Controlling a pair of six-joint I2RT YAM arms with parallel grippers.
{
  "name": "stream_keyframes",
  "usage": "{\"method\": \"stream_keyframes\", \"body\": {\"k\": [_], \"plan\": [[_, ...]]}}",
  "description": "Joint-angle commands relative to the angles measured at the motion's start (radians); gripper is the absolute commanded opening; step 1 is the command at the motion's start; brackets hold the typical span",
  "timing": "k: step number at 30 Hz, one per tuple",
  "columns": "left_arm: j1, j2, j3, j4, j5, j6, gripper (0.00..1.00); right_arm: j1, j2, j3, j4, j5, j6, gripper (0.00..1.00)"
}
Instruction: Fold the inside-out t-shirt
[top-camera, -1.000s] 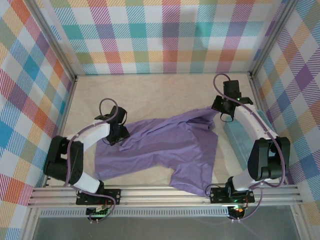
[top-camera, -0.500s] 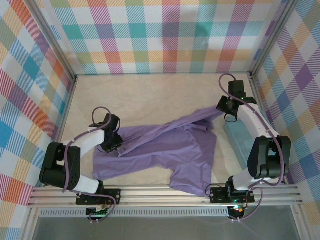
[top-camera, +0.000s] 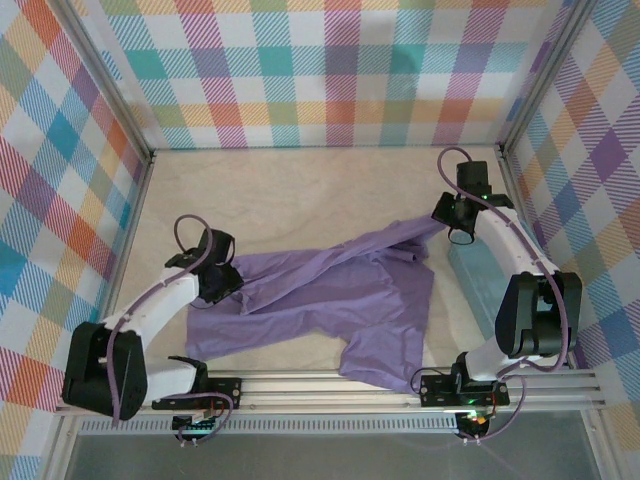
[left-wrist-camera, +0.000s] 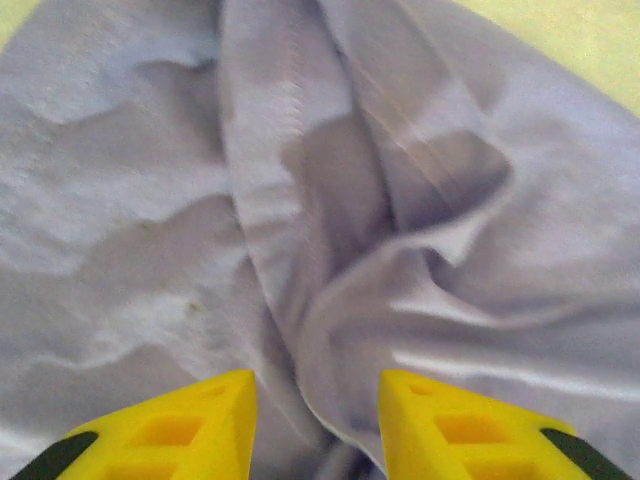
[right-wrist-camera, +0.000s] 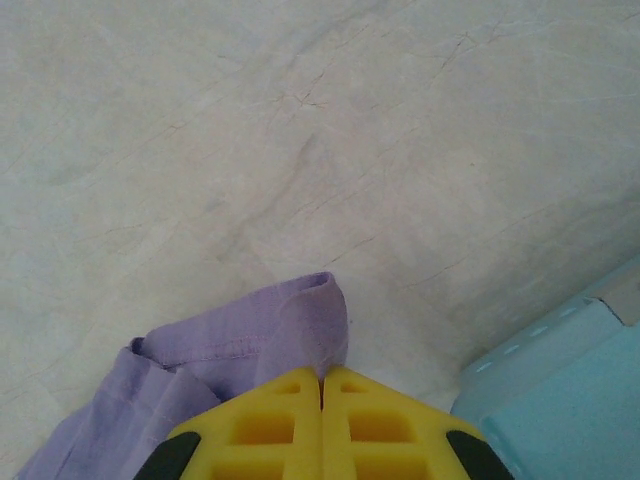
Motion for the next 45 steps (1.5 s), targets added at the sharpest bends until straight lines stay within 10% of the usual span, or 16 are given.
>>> {"method": "stream_keyframes", "body": {"k": [1,10,17,34,45], "plan": [[-0.052,-0.035,-0.004,-0.077,-0.007,-0.035,0.41,-0.006,0.004,0.004,0.014,-0.023,-0.001,0.0],[-0.134,0.061,0.003,-0.046,0.013,-0.067,0.4,-0.006,0.003,0.005,0.013,-0.019,-0.001,0.0],[-0.124,0.122,0.065,-0.018,-0.039,-0.02,0.16,-0.006,0.006,0.016,0.011,-0.026,-0.004,0.0],[0.296,0.425,0.607,0.119,0.155,0.188,0.0,-0.006,0.194,0.288,0.065,-0.091,-0.08,0.0],[0.364,0.785,1.003,0.113,0.259,0.281,0.0,-0.006,0.431,0.618,0.085,-0.135,-0.137,0.0]]}}
